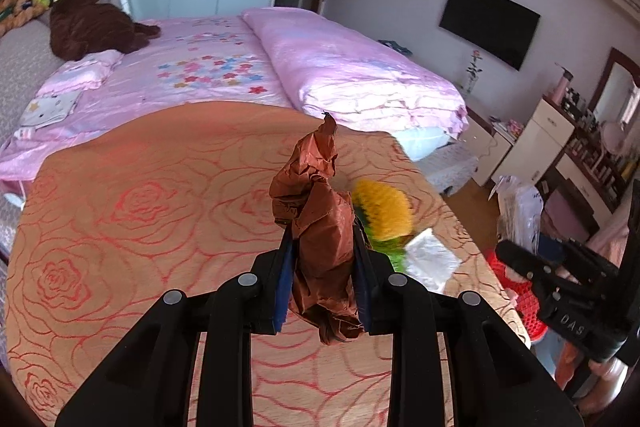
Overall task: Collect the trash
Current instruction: 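Carry both bags over the red wastebasket and open both tools to drop them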
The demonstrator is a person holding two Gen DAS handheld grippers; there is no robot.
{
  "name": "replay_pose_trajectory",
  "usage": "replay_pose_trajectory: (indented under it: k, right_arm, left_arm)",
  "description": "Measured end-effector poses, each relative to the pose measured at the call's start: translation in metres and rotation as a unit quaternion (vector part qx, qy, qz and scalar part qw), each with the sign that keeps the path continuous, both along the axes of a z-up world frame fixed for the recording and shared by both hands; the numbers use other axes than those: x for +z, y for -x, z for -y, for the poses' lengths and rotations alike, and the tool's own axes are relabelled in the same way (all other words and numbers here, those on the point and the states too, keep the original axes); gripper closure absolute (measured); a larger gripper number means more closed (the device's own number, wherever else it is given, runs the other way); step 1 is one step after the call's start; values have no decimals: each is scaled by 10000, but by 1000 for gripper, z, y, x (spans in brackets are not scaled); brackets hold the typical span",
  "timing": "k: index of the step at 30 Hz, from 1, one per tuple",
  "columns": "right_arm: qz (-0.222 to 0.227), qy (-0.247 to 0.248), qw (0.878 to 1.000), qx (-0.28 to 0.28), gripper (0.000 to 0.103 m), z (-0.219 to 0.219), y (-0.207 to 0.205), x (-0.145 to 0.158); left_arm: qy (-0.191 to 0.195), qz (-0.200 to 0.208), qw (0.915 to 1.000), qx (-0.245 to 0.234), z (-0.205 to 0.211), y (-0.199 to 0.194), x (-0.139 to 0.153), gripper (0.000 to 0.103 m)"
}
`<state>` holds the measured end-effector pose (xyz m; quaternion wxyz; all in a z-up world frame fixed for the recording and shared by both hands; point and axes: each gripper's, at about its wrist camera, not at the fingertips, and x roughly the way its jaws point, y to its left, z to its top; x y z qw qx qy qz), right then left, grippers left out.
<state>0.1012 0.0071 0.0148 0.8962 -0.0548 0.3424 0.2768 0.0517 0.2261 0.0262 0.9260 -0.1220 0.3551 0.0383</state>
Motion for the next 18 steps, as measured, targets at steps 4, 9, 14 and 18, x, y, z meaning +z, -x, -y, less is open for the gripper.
replay_pose_trajectory:
  k: [4, 9, 14, 18]
  right_arm:
    - [9, 28, 9997, -242, 60, 21, -4, 0]
    - [-4, -20, 9985, -553, 60, 53, -8, -2]
    - [-11, 10, 9965, -841, 60, 82, -10, -5]
    - [-41, -8, 9940, -1090, 60, 106, -9, -9]
  left_arm:
    - [-111, 23, 9996, -246, 25, -9, 2, 78]
    - [-199, 36, 9983, -553, 56, -20, 2, 78]
    - [-232, 10, 9958, -887, 89, -32, 0, 78]
    - [-208, -51, 9928, -1183, 118, -42, -4, 78]
